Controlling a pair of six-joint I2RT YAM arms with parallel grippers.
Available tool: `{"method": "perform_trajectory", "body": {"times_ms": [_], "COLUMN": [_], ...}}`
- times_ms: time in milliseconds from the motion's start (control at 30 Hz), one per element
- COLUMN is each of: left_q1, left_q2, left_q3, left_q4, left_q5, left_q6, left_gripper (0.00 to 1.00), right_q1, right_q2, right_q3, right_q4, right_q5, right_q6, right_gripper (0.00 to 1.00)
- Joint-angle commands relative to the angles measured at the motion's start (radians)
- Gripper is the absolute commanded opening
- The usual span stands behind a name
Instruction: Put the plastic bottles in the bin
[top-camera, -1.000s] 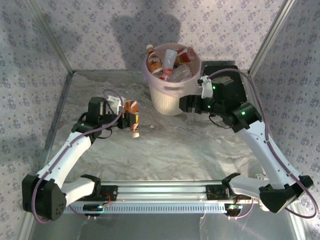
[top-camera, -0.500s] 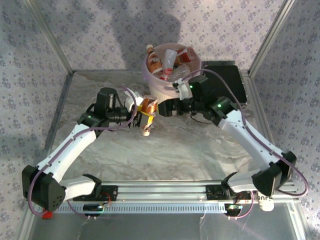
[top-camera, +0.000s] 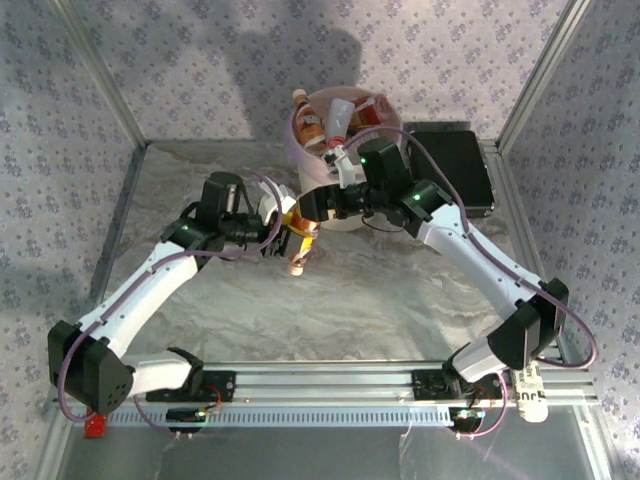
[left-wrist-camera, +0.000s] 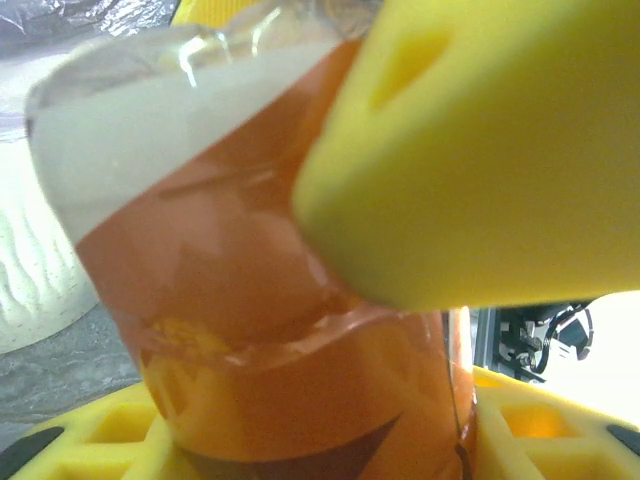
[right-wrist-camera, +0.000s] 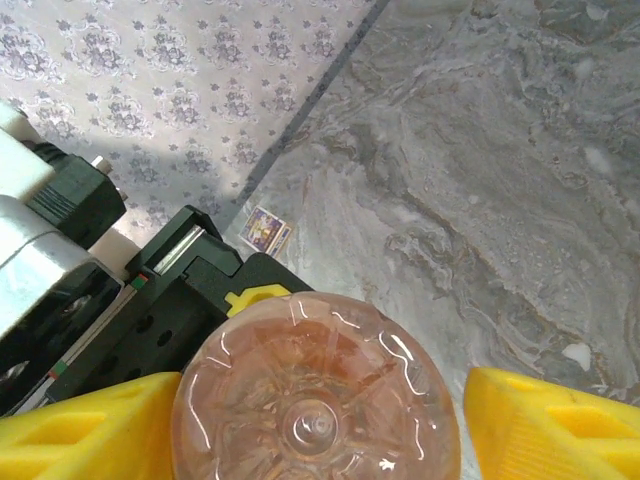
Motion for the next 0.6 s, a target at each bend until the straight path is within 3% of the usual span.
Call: {"method": "perform_trajectory", "body": {"times_ms": [0,100,300,400,500,567], "left_q1": [-0.003,-0.001,0.0,-0.001,-0.001,-0.001], "left_q2": [0.009,0.027,0.04,0.026,-0.005,-0.04], "left_q3": [0.053,0.072,0.08,0.07,0.058,0.043], "left_q4": [-0.001,-0.009,-0.008,-0.007,-0.007,-0.008], "left_q5": [0.009,-0.003,-0.012,-0.035,-0.075,-0.098], "left_q6": [0.019,0.018,0.008,0.004,-0.005,-0.011], "left_gripper": [0.42,0.42,0.5,0.64,0.98,1.0], "right_q1": [0.007,0.007,-0.016,-0.031,-0.051,-0.066], "right_q2": [0.002,0.005,-0.01,-0.007,0.004,0.009], "right_q3": [0.037,0.041,0.065,0.106,0.162,0.213], "right_q4": [0.001,-0.015,-0.02,-0.027,-0.042,-0.053], "right_q5": [-0.038,-0.043,-0.008,0.017,0.052,0.095], "right_q6": [-0.003,-0.008,-0.011,-0.015,-0.03,-0.043], "right_gripper": [0.74,0.74,0.59,0.55,0.51,0.5]}}
